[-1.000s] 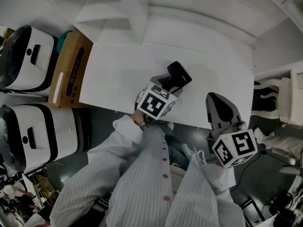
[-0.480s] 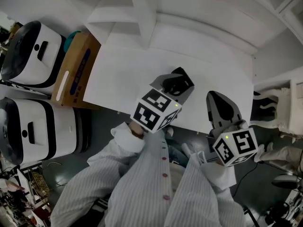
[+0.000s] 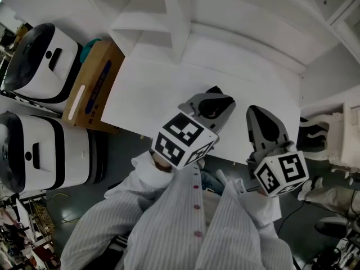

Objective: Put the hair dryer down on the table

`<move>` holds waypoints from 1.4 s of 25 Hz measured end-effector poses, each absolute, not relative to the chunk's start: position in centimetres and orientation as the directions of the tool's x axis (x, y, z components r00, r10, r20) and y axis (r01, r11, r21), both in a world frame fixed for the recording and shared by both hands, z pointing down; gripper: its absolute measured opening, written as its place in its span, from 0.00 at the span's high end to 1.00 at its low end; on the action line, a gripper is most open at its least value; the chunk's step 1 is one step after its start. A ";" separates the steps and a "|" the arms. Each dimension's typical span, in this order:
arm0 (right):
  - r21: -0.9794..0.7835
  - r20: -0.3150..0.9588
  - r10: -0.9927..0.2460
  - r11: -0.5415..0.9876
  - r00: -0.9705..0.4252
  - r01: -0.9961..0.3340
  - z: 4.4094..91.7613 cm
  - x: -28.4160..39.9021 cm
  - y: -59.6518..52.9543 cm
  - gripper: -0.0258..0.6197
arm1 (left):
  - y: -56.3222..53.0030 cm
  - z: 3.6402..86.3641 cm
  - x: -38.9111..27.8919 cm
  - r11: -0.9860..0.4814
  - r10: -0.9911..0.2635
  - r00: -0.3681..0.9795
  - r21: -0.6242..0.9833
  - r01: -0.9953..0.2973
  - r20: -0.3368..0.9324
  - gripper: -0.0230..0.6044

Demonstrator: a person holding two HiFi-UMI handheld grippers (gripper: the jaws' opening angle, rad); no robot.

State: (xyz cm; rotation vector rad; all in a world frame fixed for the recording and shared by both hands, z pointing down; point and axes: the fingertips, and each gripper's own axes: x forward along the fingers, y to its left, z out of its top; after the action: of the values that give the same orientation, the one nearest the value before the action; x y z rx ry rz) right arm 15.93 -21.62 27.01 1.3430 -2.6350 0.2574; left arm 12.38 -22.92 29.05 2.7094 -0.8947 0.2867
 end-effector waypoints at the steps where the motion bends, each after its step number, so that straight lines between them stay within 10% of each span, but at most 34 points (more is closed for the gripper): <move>1: -0.071 0.227 -0.783 0.580 -0.580 -0.811 26.8 15.9 -21.7 0.94 | -22.8 28.7 12.4 -0.775 -0.551 0.792 0.191 -0.602 0.261 0.93; 35: -0.058 0.235 -0.775 0.592 -0.587 -0.804 26.1 15.6 -22.6 0.94 | -23.0 27.1 12.5 -0.804 -0.527 0.820 0.179 -0.566 0.223 0.95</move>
State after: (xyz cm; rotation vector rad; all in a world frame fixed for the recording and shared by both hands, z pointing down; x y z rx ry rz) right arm 15.61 -22.61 26.10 1.3207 -2.6336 0.2353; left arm 12.51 -23.05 27.07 2.7662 -0.8446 0.2373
